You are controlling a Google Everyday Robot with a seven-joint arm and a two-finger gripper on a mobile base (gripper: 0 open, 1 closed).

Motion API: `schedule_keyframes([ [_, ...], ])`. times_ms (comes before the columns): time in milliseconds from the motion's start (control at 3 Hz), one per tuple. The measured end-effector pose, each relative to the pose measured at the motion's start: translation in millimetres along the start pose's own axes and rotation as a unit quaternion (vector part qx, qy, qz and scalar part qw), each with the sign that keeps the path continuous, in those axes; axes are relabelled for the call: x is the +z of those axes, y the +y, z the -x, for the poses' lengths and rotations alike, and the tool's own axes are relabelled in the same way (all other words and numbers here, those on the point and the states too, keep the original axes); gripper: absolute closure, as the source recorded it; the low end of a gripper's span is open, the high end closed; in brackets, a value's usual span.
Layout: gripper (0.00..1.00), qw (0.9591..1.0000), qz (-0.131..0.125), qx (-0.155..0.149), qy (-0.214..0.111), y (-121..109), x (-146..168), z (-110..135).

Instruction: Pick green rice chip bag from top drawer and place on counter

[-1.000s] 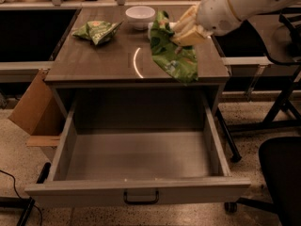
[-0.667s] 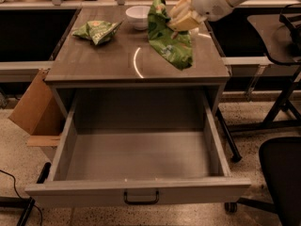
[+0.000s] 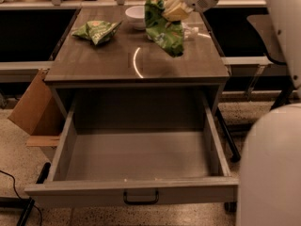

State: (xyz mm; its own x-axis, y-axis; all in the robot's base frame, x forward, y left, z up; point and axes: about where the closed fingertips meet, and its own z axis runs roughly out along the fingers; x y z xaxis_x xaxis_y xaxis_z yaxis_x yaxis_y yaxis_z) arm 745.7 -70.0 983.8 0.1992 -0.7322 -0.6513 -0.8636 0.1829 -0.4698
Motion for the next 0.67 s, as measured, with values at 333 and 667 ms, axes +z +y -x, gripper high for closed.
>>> schedule_keyframes([
  [333,0.35,0.9998,-0.010,0.017,-0.004,-15,17,-11],
  [667,0.12,0.9998,-0.005,0.014,-0.013,-24,39,-21],
])
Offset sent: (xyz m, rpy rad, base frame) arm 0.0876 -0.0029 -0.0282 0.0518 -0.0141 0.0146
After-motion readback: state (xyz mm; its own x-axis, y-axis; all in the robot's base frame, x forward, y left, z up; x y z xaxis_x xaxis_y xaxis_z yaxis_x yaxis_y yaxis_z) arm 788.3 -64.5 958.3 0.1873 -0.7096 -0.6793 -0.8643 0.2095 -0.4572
